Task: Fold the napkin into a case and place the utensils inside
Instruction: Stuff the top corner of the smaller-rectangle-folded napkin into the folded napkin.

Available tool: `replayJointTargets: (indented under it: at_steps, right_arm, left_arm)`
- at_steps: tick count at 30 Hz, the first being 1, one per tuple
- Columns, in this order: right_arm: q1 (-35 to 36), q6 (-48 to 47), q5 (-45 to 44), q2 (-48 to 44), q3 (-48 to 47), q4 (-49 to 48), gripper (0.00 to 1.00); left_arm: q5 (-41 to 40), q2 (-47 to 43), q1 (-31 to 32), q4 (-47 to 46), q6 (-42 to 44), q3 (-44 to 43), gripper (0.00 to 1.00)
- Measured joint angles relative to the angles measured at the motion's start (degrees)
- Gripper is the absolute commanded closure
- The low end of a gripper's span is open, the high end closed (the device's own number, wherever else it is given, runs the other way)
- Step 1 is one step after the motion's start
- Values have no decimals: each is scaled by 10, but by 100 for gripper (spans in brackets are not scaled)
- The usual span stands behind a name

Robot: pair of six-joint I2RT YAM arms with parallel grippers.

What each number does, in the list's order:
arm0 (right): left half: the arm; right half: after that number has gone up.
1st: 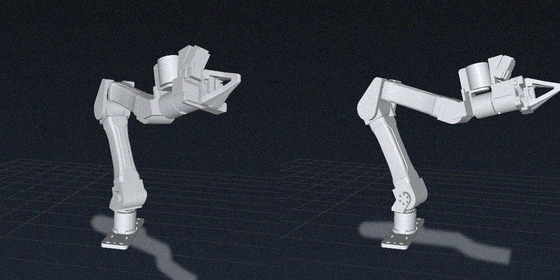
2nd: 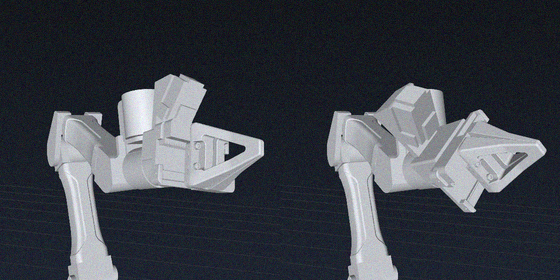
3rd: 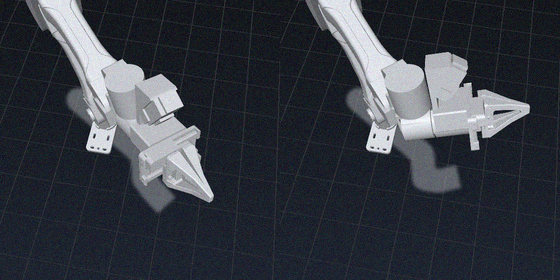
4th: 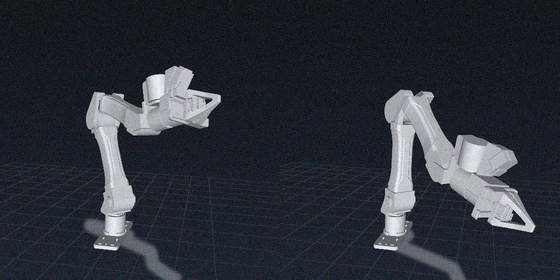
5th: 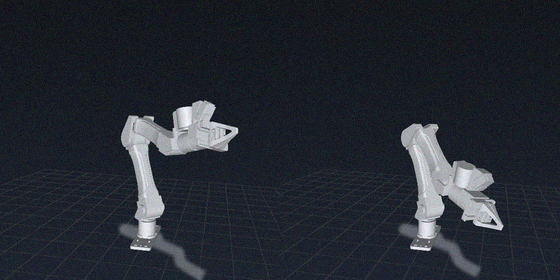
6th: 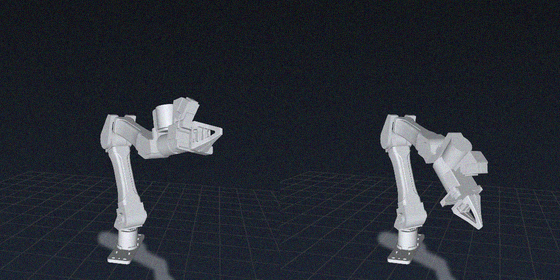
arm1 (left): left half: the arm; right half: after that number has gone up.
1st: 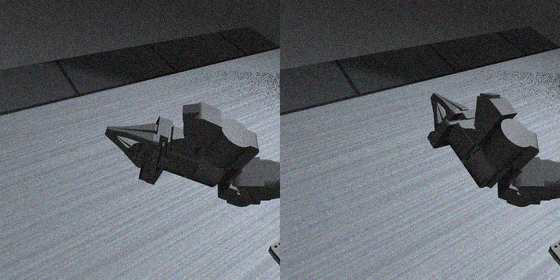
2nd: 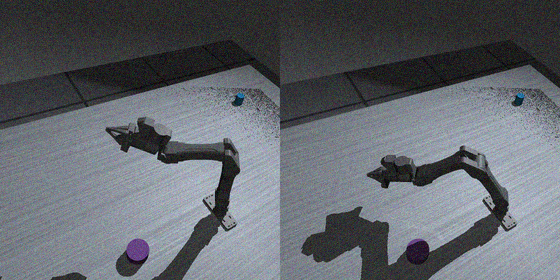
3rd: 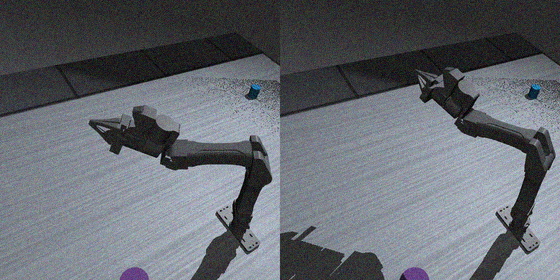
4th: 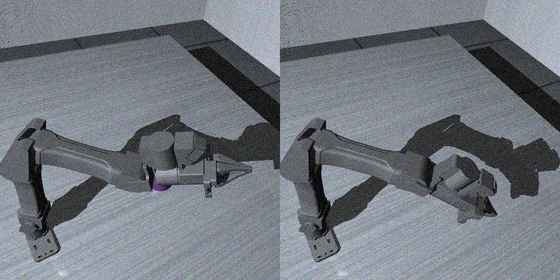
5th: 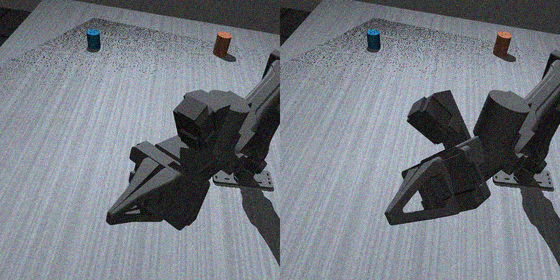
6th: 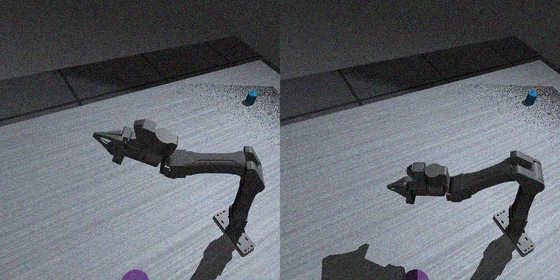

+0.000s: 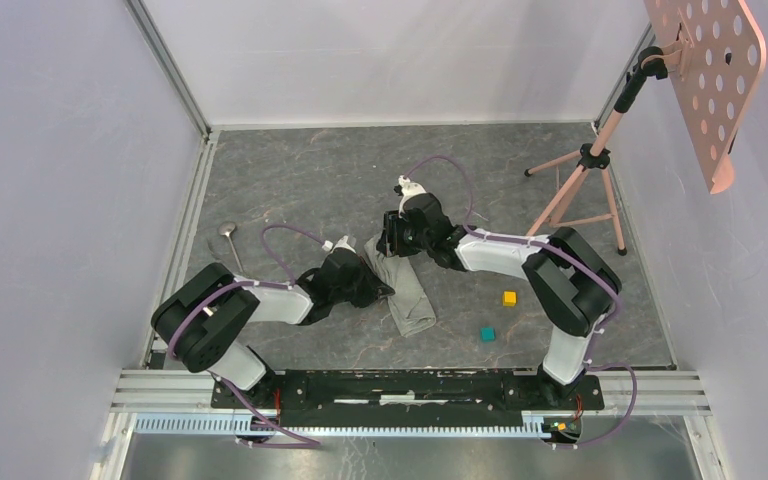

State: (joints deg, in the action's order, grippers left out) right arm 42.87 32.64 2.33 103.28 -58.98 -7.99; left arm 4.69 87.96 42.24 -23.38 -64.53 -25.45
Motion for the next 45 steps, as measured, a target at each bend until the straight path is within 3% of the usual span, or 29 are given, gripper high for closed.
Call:
replayJointTargets:
  at_steps: [10, 13, 17, 19, 21, 25, 28, 32, 36, 38, 45]
  right_arm:
    - [9, -4, -4, 18, -23, 8, 42]
    - [15, -9, -15, 19, -33, 19, 52]
    - [19, -16, -31, 23, -39, 27, 74]
    - [20, -16, -37, 24, -39, 28, 89]
    - [20, -18, -40, 24, -39, 29, 99]
    - [19, -26, -34, 24, -38, 21, 99]
    - [12, -30, -5, 24, -31, 1, 99]
    - [-4, -27, 67, 24, -20, -33, 100]
    - [-24, -15, 130, 30, -6, -67, 99]
    - [-34, -7, 154, 32, 2, -83, 100]
    - [-48, 16, 201, 33, 17, -113, 99]
  left_arm:
    - [-14, -1, 9, 9, 0, -5, 85]
    - [-16, -1, 10, 9, 0, -5, 85]
    - [-16, -1, 10, 9, 0, -5, 82]
    - [-17, -1, 10, 9, 0, -5, 72]
    - [-17, -2, 10, 9, 0, -5, 55]
    - [-32, -42, 9, 30, 0, 1, 28]
    - [-50, -115, -10, 90, 6, 18, 16]
    - [-80, -205, -53, 168, 27, 17, 19]
    - [-106, -252, -102, 237, 60, -13, 42]
    - [-117, -239, -114, 266, 79, -47, 53]
    - [-105, -89, -117, 308, 144, -186, 66]
